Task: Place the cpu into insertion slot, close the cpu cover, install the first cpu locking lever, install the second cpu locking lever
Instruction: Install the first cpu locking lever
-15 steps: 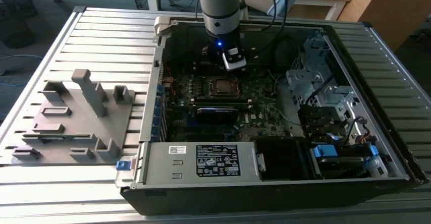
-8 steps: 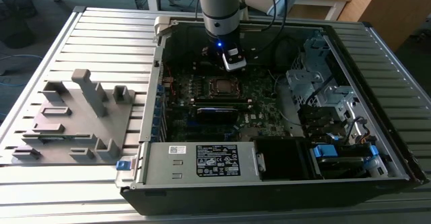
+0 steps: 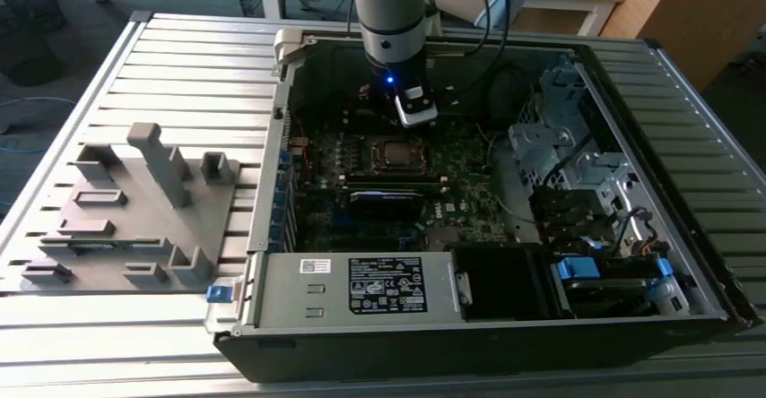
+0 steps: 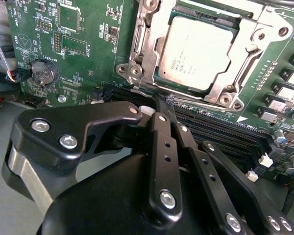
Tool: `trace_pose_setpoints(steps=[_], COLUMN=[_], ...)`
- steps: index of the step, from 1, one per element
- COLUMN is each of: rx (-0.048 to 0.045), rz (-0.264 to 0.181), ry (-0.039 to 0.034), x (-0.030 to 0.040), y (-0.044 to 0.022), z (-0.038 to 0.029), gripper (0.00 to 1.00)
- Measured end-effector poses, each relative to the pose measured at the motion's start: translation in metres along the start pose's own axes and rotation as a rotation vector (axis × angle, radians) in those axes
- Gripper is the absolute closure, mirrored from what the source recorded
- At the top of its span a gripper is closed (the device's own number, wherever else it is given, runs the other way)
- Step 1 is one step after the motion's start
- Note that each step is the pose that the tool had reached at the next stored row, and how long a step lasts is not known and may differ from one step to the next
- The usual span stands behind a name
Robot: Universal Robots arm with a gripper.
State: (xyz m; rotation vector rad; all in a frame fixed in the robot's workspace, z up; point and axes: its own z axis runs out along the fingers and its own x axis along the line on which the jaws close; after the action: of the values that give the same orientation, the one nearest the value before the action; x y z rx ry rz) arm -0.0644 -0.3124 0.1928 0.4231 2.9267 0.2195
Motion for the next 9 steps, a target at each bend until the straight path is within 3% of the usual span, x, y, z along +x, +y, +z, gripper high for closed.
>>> trace_pose_setpoints(steps=[3, 9], rx=[0.004, 0.0034], rz=[-0.001, -0.001], ry=[-0.0011, -0.0019], x=[0.0001, -0.0005], y=[-0.0001, 0.0006], z=[0.0003, -0.0022], gripper=[0.9, 0.9])
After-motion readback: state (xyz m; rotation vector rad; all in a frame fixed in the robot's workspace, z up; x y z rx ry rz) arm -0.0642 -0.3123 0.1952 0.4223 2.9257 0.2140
